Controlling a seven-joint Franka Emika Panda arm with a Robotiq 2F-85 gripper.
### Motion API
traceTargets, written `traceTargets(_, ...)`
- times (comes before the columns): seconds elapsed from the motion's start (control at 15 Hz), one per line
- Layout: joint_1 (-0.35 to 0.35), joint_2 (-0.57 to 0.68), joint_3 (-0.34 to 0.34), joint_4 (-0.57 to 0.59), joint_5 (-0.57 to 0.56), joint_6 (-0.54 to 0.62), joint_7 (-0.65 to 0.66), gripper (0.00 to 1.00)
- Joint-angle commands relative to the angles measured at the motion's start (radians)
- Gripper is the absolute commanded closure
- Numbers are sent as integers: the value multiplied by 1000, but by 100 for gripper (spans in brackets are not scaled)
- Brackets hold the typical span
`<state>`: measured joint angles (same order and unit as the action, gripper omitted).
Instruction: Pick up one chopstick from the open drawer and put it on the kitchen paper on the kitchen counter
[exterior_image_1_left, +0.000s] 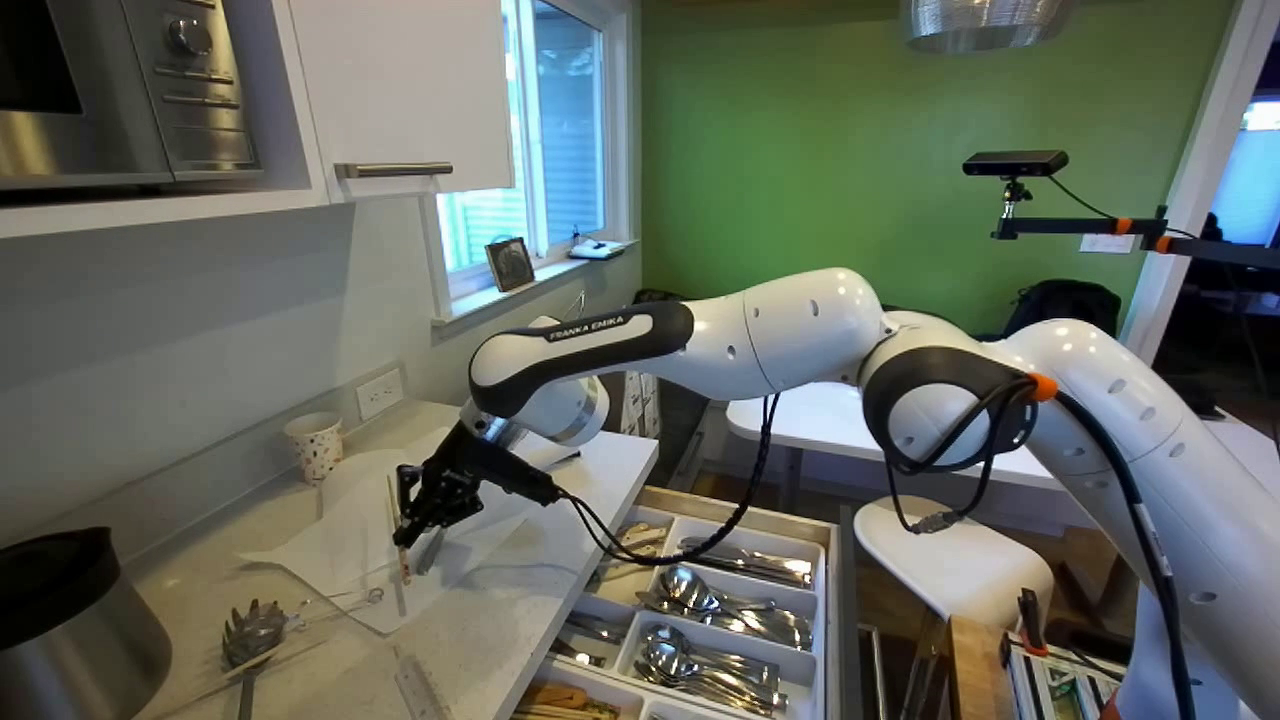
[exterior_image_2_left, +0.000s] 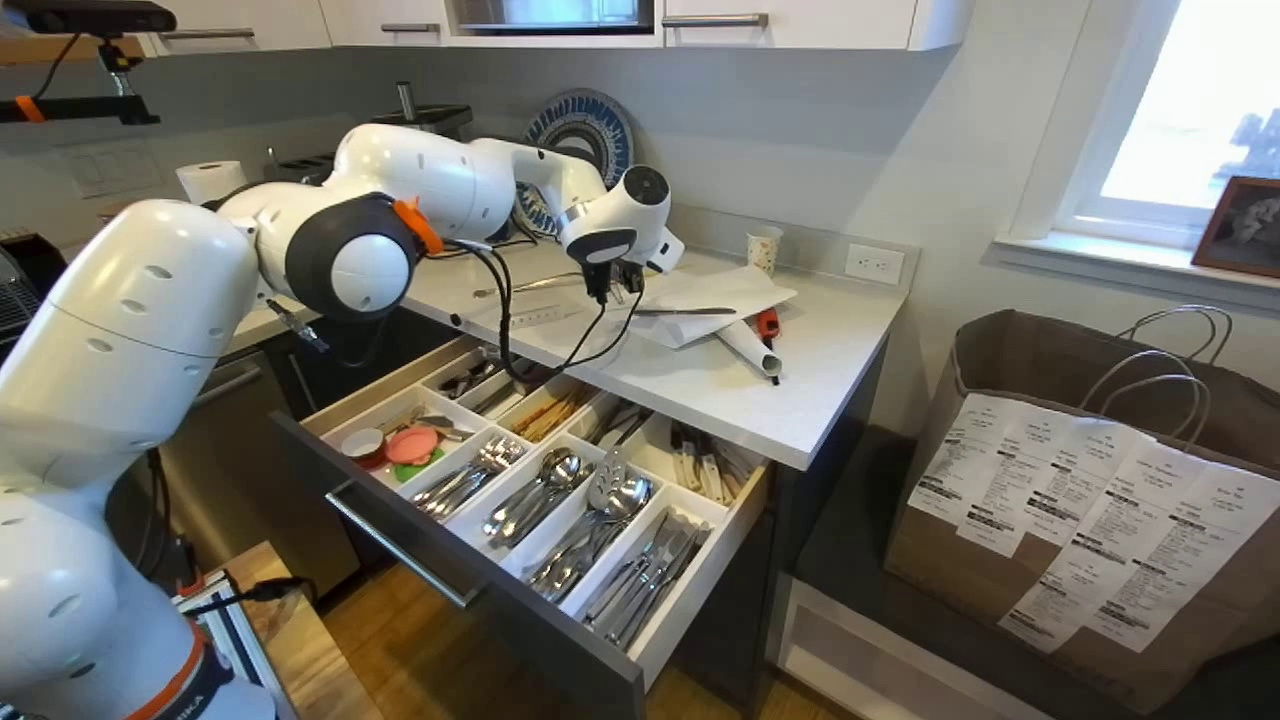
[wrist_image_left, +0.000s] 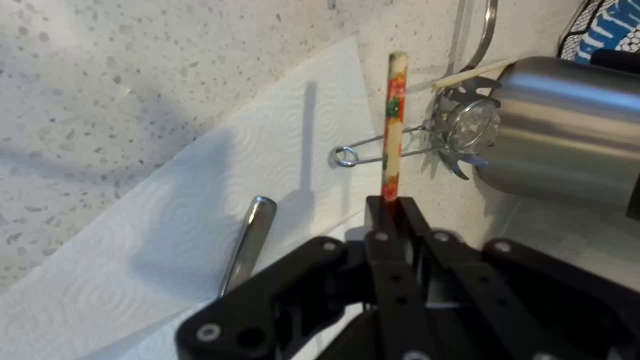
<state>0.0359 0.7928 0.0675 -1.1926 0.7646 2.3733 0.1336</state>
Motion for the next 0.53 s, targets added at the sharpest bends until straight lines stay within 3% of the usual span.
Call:
traceTargets(0.0,-2,70,5,82,-59,6,75,98)
traceTargets(0.47,-8,120,9,142,-158,-14,169,98)
